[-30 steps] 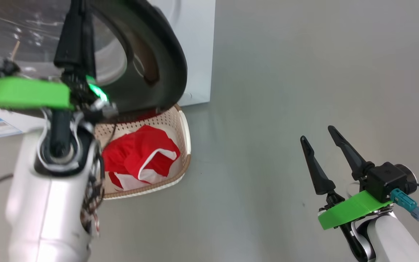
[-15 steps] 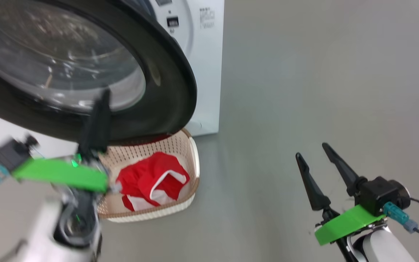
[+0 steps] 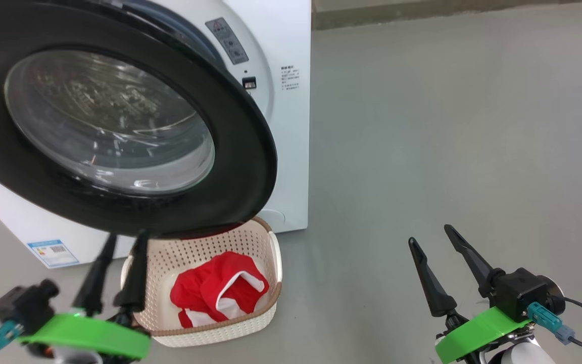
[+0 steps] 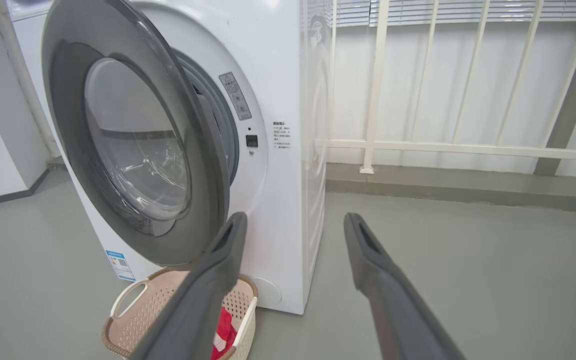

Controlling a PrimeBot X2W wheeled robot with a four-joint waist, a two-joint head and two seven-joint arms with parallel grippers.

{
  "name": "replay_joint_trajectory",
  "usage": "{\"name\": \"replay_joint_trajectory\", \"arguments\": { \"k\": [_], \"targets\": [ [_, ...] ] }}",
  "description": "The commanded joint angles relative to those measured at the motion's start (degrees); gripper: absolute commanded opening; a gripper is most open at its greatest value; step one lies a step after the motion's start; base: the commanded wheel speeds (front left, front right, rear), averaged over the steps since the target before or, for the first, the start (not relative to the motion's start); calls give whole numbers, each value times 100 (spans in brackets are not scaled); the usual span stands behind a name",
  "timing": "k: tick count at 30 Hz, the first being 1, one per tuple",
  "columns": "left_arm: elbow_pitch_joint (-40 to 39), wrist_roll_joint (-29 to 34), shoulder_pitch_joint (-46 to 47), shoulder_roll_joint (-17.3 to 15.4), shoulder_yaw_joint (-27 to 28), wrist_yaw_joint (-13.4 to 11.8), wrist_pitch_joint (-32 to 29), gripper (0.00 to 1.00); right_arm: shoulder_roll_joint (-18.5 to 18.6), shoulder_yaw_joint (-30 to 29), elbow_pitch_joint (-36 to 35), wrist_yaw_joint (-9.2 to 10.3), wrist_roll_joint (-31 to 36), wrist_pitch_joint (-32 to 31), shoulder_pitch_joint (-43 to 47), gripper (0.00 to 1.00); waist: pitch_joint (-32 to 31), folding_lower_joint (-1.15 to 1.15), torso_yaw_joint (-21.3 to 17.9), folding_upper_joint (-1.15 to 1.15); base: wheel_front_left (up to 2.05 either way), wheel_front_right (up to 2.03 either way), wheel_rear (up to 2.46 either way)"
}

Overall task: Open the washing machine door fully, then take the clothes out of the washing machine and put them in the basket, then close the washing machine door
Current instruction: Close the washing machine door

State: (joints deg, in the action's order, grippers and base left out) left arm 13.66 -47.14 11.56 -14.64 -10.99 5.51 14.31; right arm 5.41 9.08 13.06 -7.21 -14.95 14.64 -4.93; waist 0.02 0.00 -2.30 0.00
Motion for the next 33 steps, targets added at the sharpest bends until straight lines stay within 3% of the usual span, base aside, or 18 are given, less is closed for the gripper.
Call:
{"name": "replay_joint_trajectory", "arguments": {
  "k": [1,17,24,33],
  "targets": [
    [-230,302,-8,-75,396,-19,66,100,23,88,-164,-28,-38,36,-58,100,-48,0,-12,0,0,0,0],
    [-831,2558,-1152,422,1594,118,68,100,-24,-95,-397,-28,12,36,143,100,-208,0,35,0,0,0,0],
    [-888,2779,-1498,714,1843,178,68,100,-65,-174,-504,-28,10,36,299,100,-245,0,45,0,0,0,0],
    [-902,2994,-1705,769,1978,196,69,100,-85,-182,-506,-28,-21,36,308,100,-244,0,-14,0,0,0,0]
  ]
}}
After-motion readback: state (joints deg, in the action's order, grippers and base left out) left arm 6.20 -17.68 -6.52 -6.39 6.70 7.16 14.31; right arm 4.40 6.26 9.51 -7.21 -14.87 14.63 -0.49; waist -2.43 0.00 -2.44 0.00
